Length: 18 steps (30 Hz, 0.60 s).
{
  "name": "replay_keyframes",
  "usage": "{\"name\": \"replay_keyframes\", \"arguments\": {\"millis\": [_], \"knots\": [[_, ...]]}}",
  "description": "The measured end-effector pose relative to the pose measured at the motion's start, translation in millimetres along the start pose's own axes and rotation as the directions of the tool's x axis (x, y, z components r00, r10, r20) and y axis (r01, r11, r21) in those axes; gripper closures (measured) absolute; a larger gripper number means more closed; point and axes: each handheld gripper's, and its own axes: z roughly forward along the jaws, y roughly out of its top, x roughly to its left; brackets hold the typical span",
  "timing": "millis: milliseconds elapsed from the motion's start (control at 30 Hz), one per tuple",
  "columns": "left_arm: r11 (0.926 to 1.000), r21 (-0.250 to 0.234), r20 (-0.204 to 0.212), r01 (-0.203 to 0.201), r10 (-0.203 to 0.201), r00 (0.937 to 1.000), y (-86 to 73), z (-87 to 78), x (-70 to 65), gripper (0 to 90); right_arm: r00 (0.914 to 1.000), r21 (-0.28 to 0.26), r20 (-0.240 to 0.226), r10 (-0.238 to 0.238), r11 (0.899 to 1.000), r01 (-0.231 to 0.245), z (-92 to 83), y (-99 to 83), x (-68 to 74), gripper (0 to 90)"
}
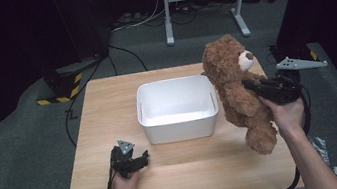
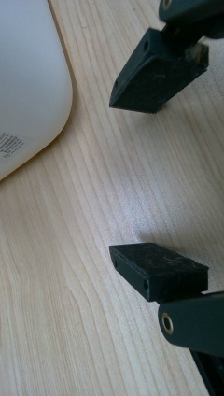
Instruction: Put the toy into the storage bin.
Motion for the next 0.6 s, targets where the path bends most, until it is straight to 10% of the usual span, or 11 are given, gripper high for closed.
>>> {"name": "replay_keyframes", "arguments": {"millis": [600], "knots": [[1.0,0.003,0.001,-0.003,0.003,1.0,0.1,-0.2,0.3,24.5,0.9982,0.006,-0.04,-0.045,0.999,0.045,27.7,31.2,28.2,81.0]]}}
